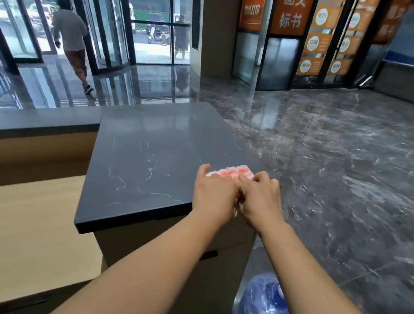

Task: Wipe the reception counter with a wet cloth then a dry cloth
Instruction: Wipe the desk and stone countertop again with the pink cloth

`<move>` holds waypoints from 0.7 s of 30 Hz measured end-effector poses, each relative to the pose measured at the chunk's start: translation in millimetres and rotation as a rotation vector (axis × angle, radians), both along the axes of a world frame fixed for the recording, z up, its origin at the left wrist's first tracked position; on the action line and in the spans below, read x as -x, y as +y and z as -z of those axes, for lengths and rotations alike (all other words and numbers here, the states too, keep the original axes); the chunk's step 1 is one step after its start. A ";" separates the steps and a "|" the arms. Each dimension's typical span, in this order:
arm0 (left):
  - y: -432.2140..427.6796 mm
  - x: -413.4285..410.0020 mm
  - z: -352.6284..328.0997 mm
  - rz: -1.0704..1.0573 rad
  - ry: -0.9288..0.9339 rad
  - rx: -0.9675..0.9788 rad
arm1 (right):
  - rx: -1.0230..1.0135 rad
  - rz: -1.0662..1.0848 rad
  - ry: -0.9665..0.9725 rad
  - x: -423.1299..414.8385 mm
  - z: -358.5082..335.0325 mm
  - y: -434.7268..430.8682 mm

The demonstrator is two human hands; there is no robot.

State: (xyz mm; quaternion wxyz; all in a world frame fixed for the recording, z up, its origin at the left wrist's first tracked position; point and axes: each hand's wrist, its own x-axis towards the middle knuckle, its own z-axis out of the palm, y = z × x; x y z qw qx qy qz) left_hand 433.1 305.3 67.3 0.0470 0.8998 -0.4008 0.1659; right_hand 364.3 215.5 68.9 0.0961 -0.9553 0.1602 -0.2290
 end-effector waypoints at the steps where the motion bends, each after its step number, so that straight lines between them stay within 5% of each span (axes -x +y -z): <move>1: 10.2 -2.8 1.2 -0.005 -0.004 0.002 | -0.001 -0.015 -0.020 -1.7 0.4 10.5; 14: 123.7 -15.4 -5.6 -0.090 0.014 0.019 | -0.165 -0.070 0.064 -11.2 -8.3 113.4; 21: 149.6 -15.8 -11.2 -0.177 -0.001 -0.043 | -0.410 0.263 -0.172 0.1 7.7 117.8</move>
